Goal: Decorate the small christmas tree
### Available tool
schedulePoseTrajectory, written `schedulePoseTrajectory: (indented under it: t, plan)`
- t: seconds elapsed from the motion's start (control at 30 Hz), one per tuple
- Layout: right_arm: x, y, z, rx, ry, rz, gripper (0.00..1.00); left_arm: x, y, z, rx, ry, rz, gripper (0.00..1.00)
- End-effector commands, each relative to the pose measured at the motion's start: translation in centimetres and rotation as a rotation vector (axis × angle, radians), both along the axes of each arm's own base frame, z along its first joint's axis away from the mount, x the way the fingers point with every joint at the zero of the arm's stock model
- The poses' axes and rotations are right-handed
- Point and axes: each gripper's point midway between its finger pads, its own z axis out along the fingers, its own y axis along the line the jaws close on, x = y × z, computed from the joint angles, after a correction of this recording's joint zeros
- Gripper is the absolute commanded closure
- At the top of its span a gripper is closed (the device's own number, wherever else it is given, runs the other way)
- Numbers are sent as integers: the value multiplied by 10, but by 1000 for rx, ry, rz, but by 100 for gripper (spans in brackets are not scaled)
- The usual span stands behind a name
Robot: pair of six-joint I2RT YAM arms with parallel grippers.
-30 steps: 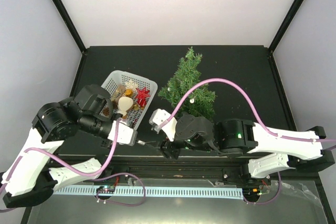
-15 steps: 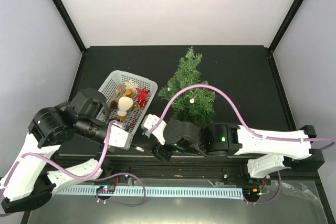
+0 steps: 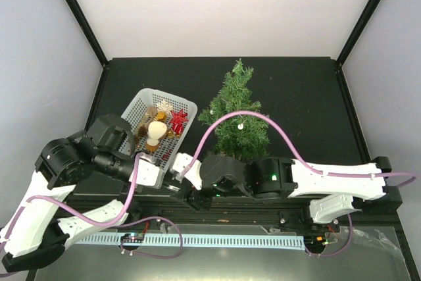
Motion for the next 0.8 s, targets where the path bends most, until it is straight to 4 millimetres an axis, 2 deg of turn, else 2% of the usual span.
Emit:
schedulePoseTrajectory:
  t: [0.0,0.5,0.57,0.67,0.77]
  plan:
    - [-16,14,-8,-26,14,72,35,-6,0,5,-28,11,-18,98]
    - [-8,33,-3,30,-35,46,37,-6,-1,4,-32,33,-21,98]
    - [-8,36,-4,28,-40,43,41,-6,-2,6,-36,38,-20,98]
    - [-6,40,-8,19,-47,37,60,-6,-3,7,-42,42,-22,98]
    - [-4,43,-11,11,-52,27,71,-6,-3,7,-43,47,-20,99]
